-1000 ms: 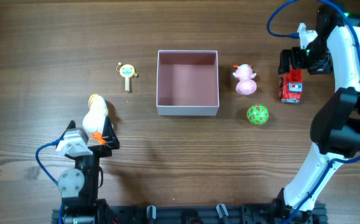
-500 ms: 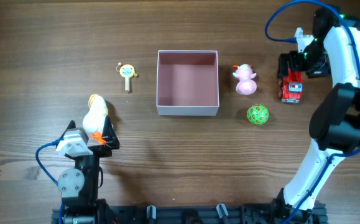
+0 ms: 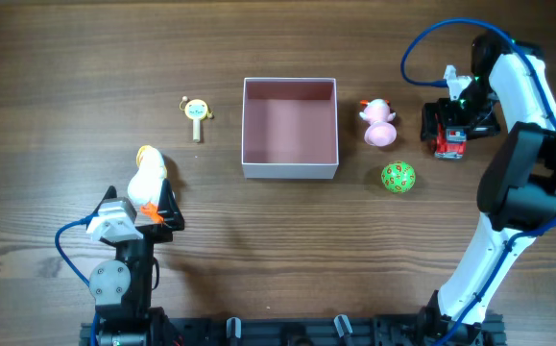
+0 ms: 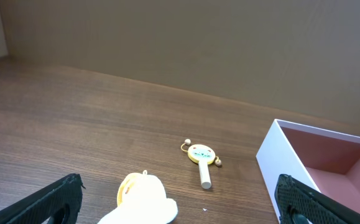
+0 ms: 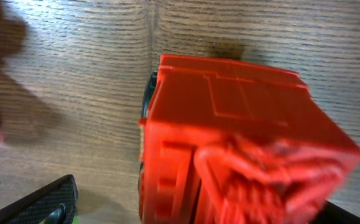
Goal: Pack container
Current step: 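Lower the right gripper over the red truck and close on it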
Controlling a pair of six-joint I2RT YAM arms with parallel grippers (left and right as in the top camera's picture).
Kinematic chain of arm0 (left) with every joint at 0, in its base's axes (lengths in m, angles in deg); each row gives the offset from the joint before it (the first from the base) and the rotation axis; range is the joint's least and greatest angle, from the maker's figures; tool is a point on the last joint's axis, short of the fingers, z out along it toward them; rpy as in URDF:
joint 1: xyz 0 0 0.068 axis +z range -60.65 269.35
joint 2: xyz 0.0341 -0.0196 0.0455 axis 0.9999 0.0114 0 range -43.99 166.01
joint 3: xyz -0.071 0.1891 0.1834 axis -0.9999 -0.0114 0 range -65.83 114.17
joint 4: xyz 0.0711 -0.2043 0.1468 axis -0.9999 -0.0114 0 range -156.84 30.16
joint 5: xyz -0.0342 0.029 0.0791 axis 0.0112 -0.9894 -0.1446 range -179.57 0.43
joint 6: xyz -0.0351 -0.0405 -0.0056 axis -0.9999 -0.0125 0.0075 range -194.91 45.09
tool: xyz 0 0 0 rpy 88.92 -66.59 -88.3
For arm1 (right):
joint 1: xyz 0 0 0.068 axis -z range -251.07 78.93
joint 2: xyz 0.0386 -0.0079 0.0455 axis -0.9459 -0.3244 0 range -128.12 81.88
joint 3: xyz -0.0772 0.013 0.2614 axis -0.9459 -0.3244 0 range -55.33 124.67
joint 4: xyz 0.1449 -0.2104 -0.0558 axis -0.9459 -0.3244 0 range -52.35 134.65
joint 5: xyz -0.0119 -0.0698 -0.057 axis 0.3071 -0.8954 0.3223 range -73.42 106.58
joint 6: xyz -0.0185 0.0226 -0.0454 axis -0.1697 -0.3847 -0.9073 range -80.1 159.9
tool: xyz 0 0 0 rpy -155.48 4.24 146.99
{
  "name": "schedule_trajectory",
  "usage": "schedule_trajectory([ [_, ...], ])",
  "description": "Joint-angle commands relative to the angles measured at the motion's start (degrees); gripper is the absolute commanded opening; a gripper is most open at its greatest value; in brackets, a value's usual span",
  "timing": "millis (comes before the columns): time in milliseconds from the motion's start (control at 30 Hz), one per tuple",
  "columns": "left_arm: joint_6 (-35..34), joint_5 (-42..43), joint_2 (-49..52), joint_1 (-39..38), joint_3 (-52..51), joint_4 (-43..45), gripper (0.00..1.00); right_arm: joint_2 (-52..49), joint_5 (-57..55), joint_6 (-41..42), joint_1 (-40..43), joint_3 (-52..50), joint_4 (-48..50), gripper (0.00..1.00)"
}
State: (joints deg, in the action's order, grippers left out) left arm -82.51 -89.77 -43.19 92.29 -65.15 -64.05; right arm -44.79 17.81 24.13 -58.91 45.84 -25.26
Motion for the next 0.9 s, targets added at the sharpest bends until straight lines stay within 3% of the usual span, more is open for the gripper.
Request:
schedule_trajectory([
  [0, 1.2, -0.7, -0.4, -0.4, -0.3, 0.2, 1.0, -1.0, -0.3, -0.7, -0.1, -1.2, 1.6, 1.0],
  [267, 1.2, -0.7, -0.4, -0.4, -0.4, 0.2, 1.0, -1.0, -1.8, -0.6, -0.1, -1.2, 3.4, 0.84],
  [367, 1.2, -0.7, -0.4, -0.4, -0.4, 0.2, 1.0, -1.0, -4.1, -0.5, -0.1, -1.2, 3.3, 0.68],
  [433, 1.2, -0.7, -0.4, -0.4, -0.4, 0.2, 1.0, -1.0, -4.7, -0.5, -0.1, -1.2, 3.1, 0.63],
  [600, 1.2, -0.7, -0.4, -0.4, -0.4, 0.2, 1.0, -1.0, -4.7, -0.5, -0.1, -1.2, 3.4, 0.58],
  [867, 1.2, -0.7, -0.4, -0.4, -0.4, 0.2, 1.0, -1.0, -4.7, 0.7, -0.1, 2.2, 2.1, 0.58],
])
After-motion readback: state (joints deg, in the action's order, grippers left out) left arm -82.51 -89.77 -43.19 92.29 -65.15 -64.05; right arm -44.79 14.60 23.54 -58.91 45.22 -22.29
